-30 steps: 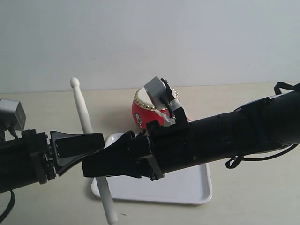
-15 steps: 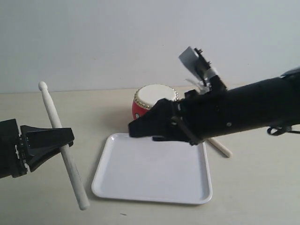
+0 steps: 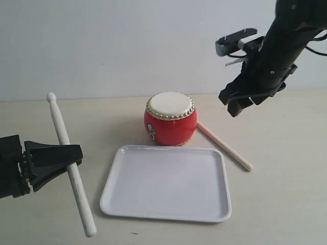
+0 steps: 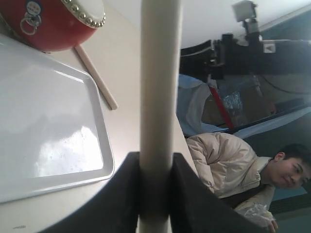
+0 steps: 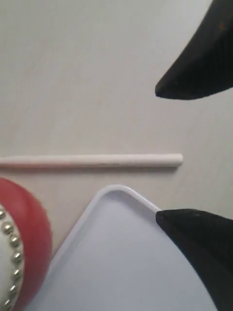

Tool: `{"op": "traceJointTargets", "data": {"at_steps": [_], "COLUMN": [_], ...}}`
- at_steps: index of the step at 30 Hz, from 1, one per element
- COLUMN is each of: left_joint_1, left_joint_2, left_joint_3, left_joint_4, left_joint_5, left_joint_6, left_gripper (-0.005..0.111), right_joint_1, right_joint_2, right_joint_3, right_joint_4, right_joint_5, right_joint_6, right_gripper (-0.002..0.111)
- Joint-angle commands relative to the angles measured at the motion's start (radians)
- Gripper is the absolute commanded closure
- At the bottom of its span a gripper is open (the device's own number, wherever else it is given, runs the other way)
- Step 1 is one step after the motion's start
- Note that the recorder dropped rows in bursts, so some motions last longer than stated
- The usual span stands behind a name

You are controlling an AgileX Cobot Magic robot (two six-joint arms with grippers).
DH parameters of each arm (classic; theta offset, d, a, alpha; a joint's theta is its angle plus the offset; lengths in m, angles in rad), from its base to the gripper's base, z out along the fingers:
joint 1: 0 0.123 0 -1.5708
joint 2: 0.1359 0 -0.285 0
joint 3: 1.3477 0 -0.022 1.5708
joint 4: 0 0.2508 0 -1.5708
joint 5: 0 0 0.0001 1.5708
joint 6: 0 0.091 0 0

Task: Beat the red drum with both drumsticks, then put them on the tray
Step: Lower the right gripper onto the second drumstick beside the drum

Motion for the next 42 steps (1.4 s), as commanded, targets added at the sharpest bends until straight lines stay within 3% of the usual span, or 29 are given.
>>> {"op": "traceJointTargets", "data": {"at_steps": [1, 4, 8, 16, 26, 42], "left_joint_1": [0.003, 0.003, 0.003, 0.003, 0.003, 0.003], "left_joint_2": [0.002, 0.002, 0.002, 0.002, 0.002, 0.002], "left_joint_3": [-0.005, -0.005, -0.005, -0.005, -0.005, -0.005], "left_joint_4": [0.005, 0.012, 0.012, 0.037, 0.037, 0.045], "left_joint_5": [-0.011, -0.011, -0.013, -0.013, -0.006, -0.006], "left_joint_6": [-0.034, -0.061, -0.083, -0.083, -0.083, -0.081], "left_gripper": [0.107, 0.107, 0.107, 0.107, 0.107, 0.107], "right_joint_1": [-0.011, -0.039, -0.073, -0.063, 0.013, 0.013], "right_joint_2": [0.237, 0.426, 0.51, 0.51, 0.523, 0.575], "right_joint_3": [-0.172, -0.373, -0.493, -0.515, -0.515, -0.515], "right_joint_4": [-0.057, -0.054, -0.058, 0.069, -0.028, -0.028], "right_joint_5": [0.039, 0.122, 0.186, 0.263, 0.195, 0.167], "right_joint_6": [-0.068, -0.068, -0.106, -0.18, -0.165, -0.147], "right_gripper": [0.047, 0.047, 0.047, 0.047, 0.047, 0.051]}}
